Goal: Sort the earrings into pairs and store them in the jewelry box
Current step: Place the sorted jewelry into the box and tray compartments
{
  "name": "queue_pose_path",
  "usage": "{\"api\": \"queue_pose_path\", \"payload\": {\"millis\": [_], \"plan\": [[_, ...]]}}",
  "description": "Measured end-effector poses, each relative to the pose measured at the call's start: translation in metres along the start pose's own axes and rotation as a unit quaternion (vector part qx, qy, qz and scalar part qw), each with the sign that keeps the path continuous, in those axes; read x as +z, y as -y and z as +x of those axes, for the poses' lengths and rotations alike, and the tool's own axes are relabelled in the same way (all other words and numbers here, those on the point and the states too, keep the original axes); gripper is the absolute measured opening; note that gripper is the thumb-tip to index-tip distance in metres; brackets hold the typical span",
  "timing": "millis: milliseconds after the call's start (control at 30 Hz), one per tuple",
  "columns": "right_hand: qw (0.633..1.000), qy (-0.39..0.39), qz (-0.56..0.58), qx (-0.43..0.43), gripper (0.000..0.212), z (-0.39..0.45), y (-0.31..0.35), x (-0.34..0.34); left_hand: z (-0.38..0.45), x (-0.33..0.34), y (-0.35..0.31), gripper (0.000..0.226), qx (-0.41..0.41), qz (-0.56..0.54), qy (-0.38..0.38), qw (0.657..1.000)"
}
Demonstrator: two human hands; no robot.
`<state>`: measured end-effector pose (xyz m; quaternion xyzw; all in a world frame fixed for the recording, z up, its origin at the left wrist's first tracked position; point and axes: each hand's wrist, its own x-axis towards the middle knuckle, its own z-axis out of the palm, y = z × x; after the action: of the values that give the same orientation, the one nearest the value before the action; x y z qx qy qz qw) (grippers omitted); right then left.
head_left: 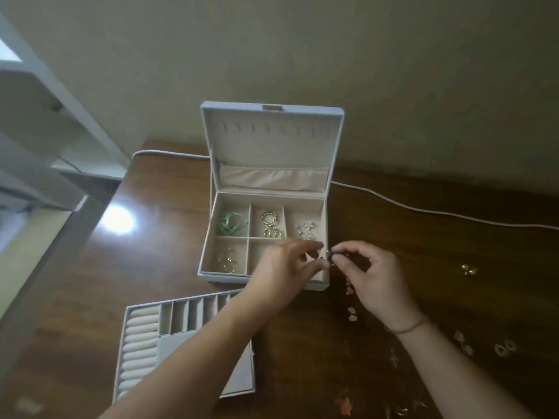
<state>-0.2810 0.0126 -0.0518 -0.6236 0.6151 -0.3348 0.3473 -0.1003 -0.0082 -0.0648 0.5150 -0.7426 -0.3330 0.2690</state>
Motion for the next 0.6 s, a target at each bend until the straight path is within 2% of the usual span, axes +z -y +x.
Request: {"api": "queue_pose_path", "payload": {"millis": [67, 133, 233, 333, 433, 500, 567, 600], "plan": [[0.980, 0.012, -0.169, -0.102, 0.011, 0.022, 0.006, 0.014, -0.009, -0.020, 0.028, 0.032, 0.012, 0.028, -0.060, 0.998], [0.936, 0.048, -0.311, -0.156, 0.009, 0.040, 0.005, 0.027, -0.020, -0.037, 0.059, 0.028, 0.040, 0.101, -0.108, 0.988], [0.892, 0.125, -0.411, -0.141, 0.010, 0.048, 0.002, 0.041, -0.039, -0.057, 0.094, 0.024, 0.066, 0.196, -0.134, 0.969], [0.850, 0.176, -0.479, -0.131, 0.017, 0.048, 0.003, 0.049, -0.053, -0.066, 0.110, 0.044, 0.062, 0.213, -0.135, 0.966], [0.855, 0.182, -0.475, -0.097, 0.022, 0.050, 0.008, 0.051, -0.056, -0.069, 0.115, 0.080, 0.018, 0.198, -0.105, 0.974], [0.870, 0.184, -0.448, -0.093, 0.023, 0.051, 0.009, 0.049, -0.056, -0.069, 0.114, 0.098, -0.027, 0.150, -0.090, 0.984], [0.908, 0.151, -0.375, -0.110, 0.019, 0.045, 0.003, 0.045, -0.057, -0.069, 0.113, 0.112, -0.075, 0.095, -0.090, 0.989], [0.933, 0.108, -0.324, -0.115, 0.020, 0.037, -0.002, 0.042, -0.057, -0.069, 0.111, 0.117, -0.094, 0.078, -0.088, 0.989]]}}
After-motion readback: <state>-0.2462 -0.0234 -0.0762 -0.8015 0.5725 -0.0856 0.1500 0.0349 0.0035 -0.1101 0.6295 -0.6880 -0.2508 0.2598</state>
